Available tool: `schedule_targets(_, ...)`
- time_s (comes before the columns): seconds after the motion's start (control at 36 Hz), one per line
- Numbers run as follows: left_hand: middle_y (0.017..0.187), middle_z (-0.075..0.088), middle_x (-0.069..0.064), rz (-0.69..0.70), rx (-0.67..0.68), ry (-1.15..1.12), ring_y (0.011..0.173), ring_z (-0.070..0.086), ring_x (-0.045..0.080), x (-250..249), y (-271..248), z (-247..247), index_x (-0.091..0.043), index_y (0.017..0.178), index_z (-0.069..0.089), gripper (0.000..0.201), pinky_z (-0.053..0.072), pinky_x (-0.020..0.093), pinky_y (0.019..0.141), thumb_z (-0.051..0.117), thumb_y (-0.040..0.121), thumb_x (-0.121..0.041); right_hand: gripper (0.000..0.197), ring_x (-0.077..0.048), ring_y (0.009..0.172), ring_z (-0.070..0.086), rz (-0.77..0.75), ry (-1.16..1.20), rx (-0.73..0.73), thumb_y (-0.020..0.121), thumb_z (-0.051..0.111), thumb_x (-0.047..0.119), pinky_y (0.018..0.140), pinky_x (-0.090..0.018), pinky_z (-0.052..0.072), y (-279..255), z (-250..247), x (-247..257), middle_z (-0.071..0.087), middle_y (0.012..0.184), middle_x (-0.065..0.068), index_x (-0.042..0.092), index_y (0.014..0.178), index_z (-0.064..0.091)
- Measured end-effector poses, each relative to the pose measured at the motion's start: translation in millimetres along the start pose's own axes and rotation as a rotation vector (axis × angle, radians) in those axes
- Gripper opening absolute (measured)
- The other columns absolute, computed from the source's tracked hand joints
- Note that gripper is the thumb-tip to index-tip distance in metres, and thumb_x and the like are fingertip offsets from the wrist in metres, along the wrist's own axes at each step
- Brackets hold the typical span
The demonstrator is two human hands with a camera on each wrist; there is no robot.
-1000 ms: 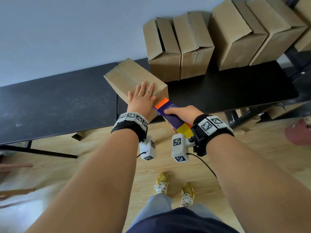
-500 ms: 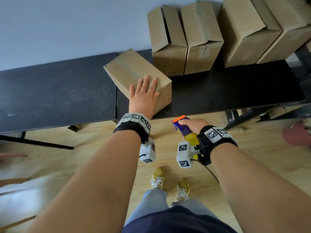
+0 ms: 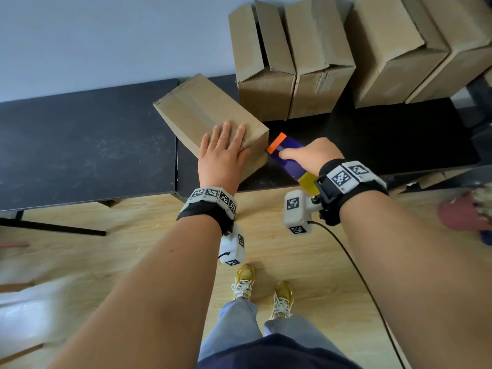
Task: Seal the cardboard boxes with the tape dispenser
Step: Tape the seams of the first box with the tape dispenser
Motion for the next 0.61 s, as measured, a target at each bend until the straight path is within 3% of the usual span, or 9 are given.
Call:
schedule_targets(0.11, 0.151, 0.037, 0.006, -0.002, -0.035, 0.003, 0.141, 0.031, 0.027, 0, -2, 1, -0.025, 0.146, 0.037, 0.053, 0.020, 0.043, 0.117, 0.034, 0.099, -0.051, 0.047, -0.021, 0.074, 0.060, 0.022, 0.018, 0.009, 0.071, 0.074, 0.058, 0.063, -0.030, 0.042, 5, -3, 0, 0.062, 0.082, -0.004, 0.015, 0.083, 0.058)
schedule_targets(0.25, 0.149, 0.042, 0.007, -0.021, -0.043, 0.023, 0.139, 0.035, 0.029, 0, 0, 2, -0.024, 0.145, 0.040, 0.052, 0.023, 0.044, 0.116, 0.031, 0.101, -0.050, 0.050, -0.026, 0.088, 0.063, 0.069, 0.058, 0.050, 0.071, 0.076, 0.055, 0.083, -0.034, 0.050, 10, -5, 0, 0.063, 0.093, -0.007, 0.013, 0.092, 0.059)
schedule_targets(0.39, 0.146, 0.045, 0.008, -0.023, -0.052, 0.047, 0.137, 0.038, 0.030, -3, 1, 5, -0.023, 0.143, 0.043, 0.047, 0.025, 0.044, 0.115, 0.034, 0.102, -0.045, 0.041, -0.021, 0.078, 0.061, 0.110, 0.145, 0.013, 0.073, 0.076, 0.049, 0.062, -0.029, 0.044, 10, -15, -7, 0.065, 0.090, -0.007, 0.014, 0.087, 0.061)
schedule_targets(0.47, 0.150, 0.040, 0.007, -0.033, -0.019, 0.057, 0.140, 0.033, 0.030, -3, 2, 7, -0.024, 0.145, 0.038, 0.048, 0.022, 0.044, 0.116, 0.030, 0.103, -0.045, 0.042, -0.025, 0.080, 0.064, 0.123, 0.138, -0.040, 0.072, 0.074, 0.053, 0.068, -0.030, 0.047, 11, -19, -9, 0.066, 0.089, -0.008, 0.014, 0.084, 0.061)
schedule_targets(0.61, 0.150, 0.039, 0.007, -0.045, 0.011, 0.058, 0.141, 0.032, 0.030, -2, 2, 7, -0.024, 0.146, 0.036, 0.049, 0.021, 0.044, 0.117, 0.027, 0.103, -0.046, 0.050, -0.025, 0.081, 0.064, 0.137, 0.172, -0.076, 0.073, 0.071, 0.056, 0.072, -0.032, 0.048, 12, -15, -10, 0.067, 0.090, -0.008, 0.012, 0.095, 0.064)
Point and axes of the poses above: each hand's wrist, its own y-axis towards the middle knuckle, its own z-axis out of the palm, x = y × z, the point moved 6 cm from there along y, towards the middle knuckle
